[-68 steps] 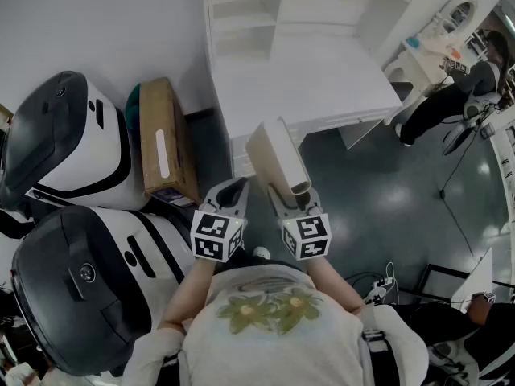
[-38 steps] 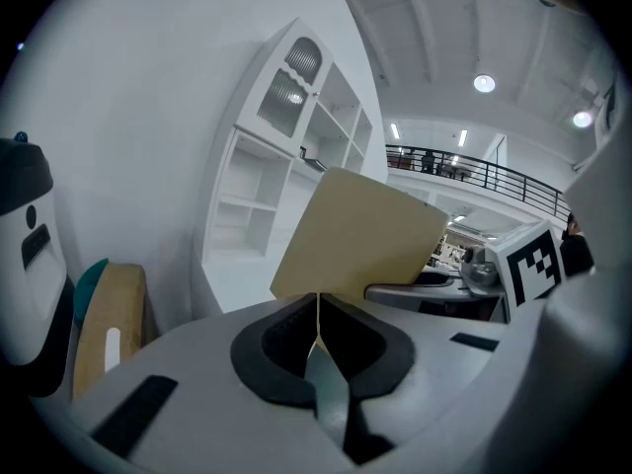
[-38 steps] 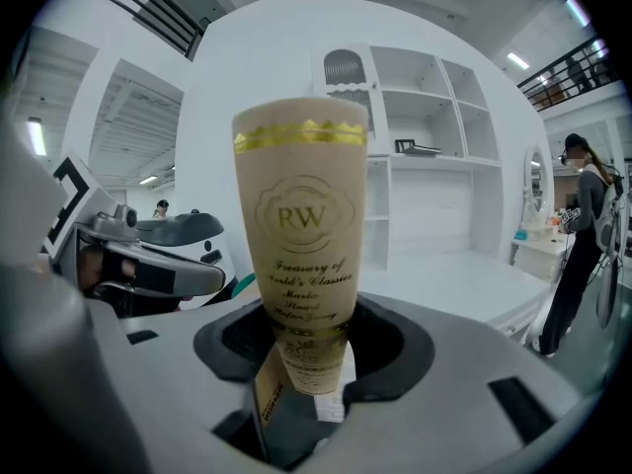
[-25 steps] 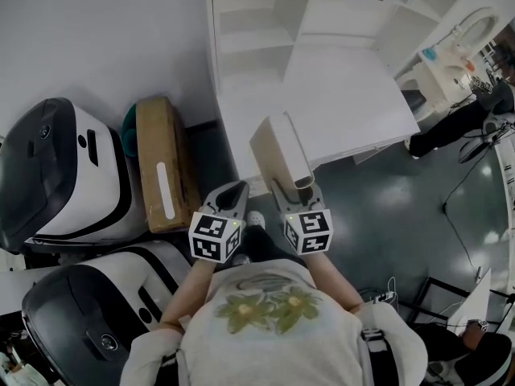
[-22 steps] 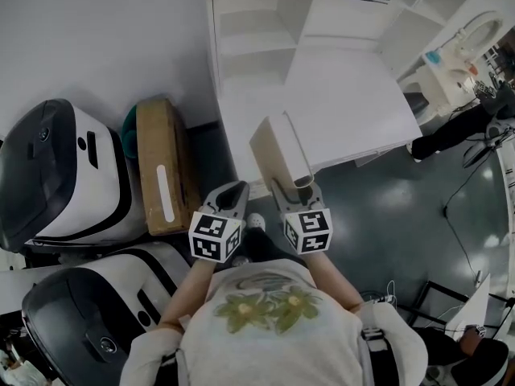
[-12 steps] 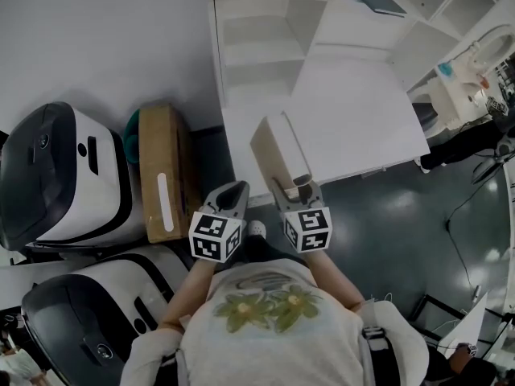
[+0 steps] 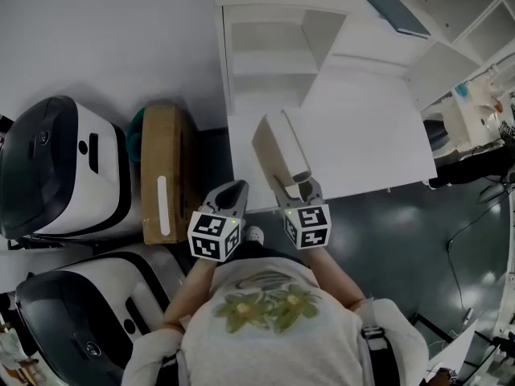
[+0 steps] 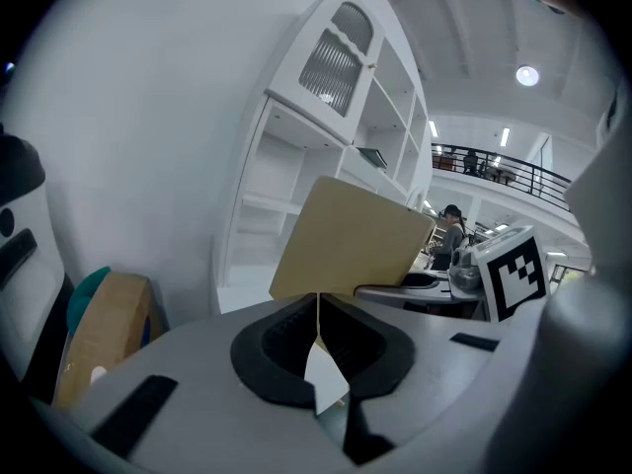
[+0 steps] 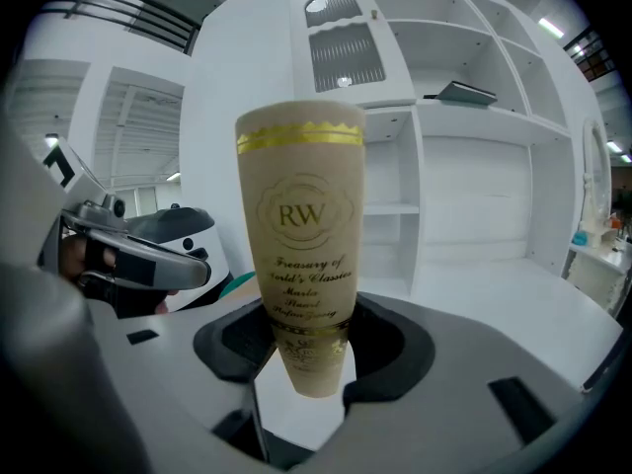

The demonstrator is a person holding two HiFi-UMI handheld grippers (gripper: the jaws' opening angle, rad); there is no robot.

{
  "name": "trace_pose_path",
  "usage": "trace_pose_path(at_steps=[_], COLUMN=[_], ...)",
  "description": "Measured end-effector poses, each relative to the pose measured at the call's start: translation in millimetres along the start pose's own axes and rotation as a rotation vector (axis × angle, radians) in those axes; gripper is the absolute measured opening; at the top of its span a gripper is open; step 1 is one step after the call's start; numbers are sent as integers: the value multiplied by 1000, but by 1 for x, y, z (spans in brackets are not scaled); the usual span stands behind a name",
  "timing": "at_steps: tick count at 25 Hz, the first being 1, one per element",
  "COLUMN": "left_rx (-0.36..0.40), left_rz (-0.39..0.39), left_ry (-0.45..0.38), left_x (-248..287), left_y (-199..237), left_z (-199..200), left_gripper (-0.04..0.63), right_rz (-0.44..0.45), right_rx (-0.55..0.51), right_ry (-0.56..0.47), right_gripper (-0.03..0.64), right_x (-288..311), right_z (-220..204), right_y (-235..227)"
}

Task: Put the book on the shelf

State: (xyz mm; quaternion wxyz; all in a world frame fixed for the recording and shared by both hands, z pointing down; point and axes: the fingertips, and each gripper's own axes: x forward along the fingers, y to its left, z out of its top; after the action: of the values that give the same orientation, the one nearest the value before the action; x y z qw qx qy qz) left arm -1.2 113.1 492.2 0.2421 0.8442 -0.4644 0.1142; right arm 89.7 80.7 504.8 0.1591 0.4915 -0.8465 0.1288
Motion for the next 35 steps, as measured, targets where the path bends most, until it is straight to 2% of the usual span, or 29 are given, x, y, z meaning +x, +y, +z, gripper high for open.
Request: trace_pose_path(at_steps=[10,20,25,35], left_rx=[-21,-28,-25,-27], left_rz=[41,-22,-43,-44], left_ry=[10,36,65,102], left_x=[14,65,82,98], left_y=[29,54,61,84], left_z=[11,47,52,55], left_gripper=[35,35,34,35], right_rz=[15,-22,-32,-41], right_rx=[9,-8,1,13], right_ry=[40,122,119,158], right_gripper=[224,224,224,224], right_x=[37,90,109,141], right_z=[-4,-6,3,-5], right_y=[-9,-34,-44,-54])
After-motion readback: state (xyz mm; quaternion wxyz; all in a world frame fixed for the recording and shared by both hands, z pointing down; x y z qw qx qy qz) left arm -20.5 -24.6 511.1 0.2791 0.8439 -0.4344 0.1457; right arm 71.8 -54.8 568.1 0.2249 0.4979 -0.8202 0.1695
